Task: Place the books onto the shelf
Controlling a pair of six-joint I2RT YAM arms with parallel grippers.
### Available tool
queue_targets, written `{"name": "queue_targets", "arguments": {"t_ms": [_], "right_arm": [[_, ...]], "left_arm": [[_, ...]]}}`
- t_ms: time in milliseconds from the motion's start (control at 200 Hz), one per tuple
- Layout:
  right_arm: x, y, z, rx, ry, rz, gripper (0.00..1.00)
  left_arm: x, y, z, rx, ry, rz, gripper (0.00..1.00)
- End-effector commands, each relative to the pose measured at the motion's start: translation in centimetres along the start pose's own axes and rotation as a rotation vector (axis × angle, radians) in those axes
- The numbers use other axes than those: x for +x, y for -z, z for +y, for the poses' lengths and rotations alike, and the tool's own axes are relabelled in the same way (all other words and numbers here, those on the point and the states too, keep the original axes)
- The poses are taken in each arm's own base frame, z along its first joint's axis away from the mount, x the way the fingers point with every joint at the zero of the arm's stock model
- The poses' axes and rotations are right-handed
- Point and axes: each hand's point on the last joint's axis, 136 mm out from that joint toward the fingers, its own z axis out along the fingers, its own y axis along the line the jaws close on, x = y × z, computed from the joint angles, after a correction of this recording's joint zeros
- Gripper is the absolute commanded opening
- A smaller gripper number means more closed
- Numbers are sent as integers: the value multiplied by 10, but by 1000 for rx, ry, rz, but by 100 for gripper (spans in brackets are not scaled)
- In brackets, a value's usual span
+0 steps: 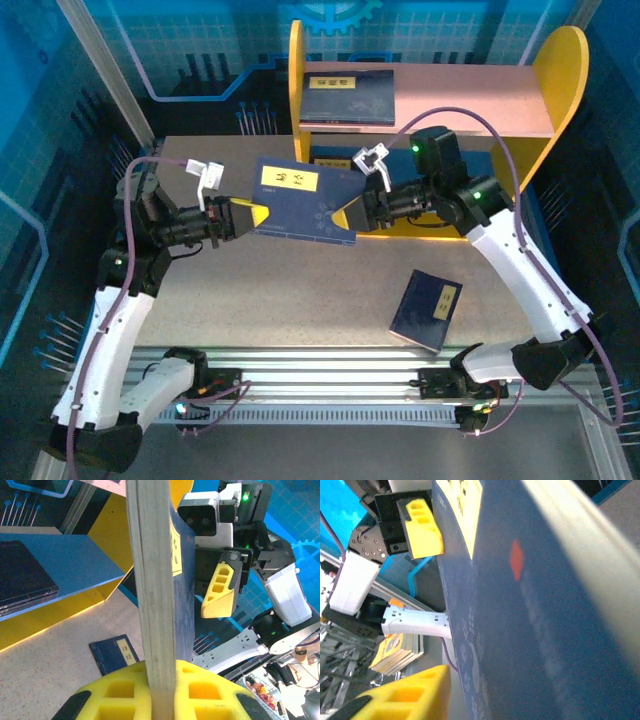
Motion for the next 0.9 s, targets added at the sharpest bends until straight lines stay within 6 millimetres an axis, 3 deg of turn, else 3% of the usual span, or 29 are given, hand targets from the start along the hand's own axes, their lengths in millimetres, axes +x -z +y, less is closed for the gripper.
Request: {"name": "queue_targets", "arguments": {"t_ms": [0, 175, 300, 585, 896], "right_arm": [[-13, 12, 2, 54, -13, -89, 50], [-15, 29, -15, 144, -90, -178, 62], [-18, 40, -21, 160, -124, -238, 65], [-31, 46, -15, 128, -125, -290, 58], [-43, 44, -1, 56, -111, -312, 39]], "left_arm": [[-19, 4, -16, 22, -71, -72, 0], [-35, 4, -26, 49, -102, -112, 0], [-45, 2, -29, 64, -115, -129, 0], [-63, 4, -34, 70, -148, -193, 0], [-69, 3, -33, 73, -143, -213, 0]]}}
